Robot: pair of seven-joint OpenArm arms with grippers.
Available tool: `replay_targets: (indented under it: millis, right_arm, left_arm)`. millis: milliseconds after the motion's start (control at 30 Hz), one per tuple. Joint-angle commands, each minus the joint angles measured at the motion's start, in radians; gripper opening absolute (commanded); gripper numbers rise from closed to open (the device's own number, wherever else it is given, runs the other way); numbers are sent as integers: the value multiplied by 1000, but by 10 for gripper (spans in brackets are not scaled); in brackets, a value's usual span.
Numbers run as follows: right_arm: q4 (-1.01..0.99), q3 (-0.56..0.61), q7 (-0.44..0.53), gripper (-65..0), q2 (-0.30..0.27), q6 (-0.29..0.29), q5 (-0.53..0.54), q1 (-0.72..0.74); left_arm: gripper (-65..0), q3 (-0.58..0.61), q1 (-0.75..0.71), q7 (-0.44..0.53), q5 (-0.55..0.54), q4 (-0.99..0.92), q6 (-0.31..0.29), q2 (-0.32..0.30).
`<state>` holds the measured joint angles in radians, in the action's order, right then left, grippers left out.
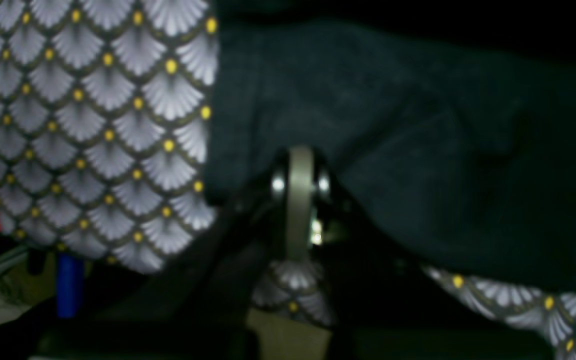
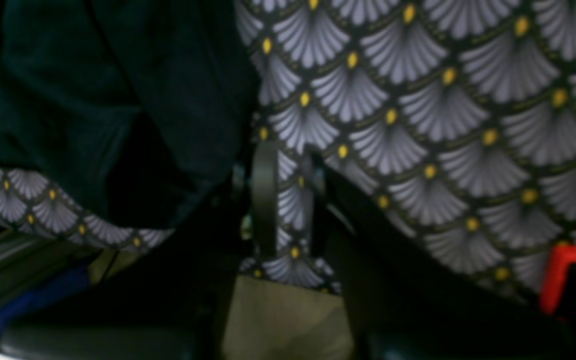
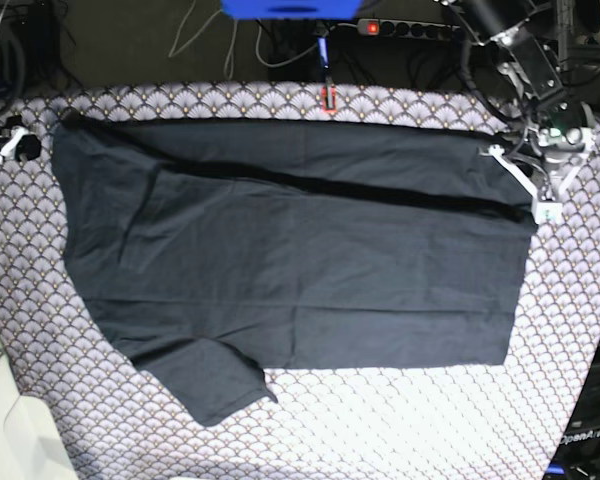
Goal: Fold the T-shirt properly
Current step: 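Move both grippers along the shirt sides to its hem edge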
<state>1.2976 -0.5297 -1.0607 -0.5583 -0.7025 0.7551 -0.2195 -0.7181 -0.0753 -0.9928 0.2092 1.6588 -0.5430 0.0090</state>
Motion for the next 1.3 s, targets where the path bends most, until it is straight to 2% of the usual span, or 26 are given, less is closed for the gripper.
replay_targets:
  millis: [0, 133, 333, 400, 467, 633, 733, 900, 967, 1033, 1267]
  right_arm:
    - [9, -8, 10, -535, -26, 4, 7, 5]
    - [7, -2, 6, -494, -26, 4, 5, 38]
    - [7, 1, 4, -347, -42, 4, 5, 133]
    - [7, 43, 4, -305, -55, 4, 5, 196]
    - [7, 90, 6, -292, -67, 4, 5, 262]
    - [-31, 202, 9, -290, -67, 4, 5, 444]
    - [-178, 283, 18, -290, -62, 4, 5, 582]
    - [-453, 483, 161, -289, -61, 4, 5, 783]
    - [-553, 576, 245, -289, -61, 4, 5, 842]
    - [-639, 656, 333, -289, -50, 4, 5, 882]
    - [-876, 885, 560, -289, -26, 4, 5, 1006]
  left_arm:
    - [-650, -1, 10, 13, -3, 21, 4, -10]
    - [-650, -1, 16, 13, -3, 21, 4, -11]
    - [-650, 2, 65, 9, 5, 28, 4, -24]
    - [-650, 2, 98, 7, 6, 24, 4, -28]
    - [-650, 8, 127, 4, 8, 14, 5, -54]
    - [-646, 15, 239, 2, 8, -30, 11, -68]
    - [-532, 18, 306, 12, 8, -82, 13, -93]
    - [-358, 19, 431, 15, 8, -196, 13, -99]
    - [-310, 19, 475, 55, 8, -271, 13, -99]
    - [-290, 19, 504, 124, 8, -339, 13, -99]
    - [-290, 22, 615, 326, 9, -601, 16, -125]
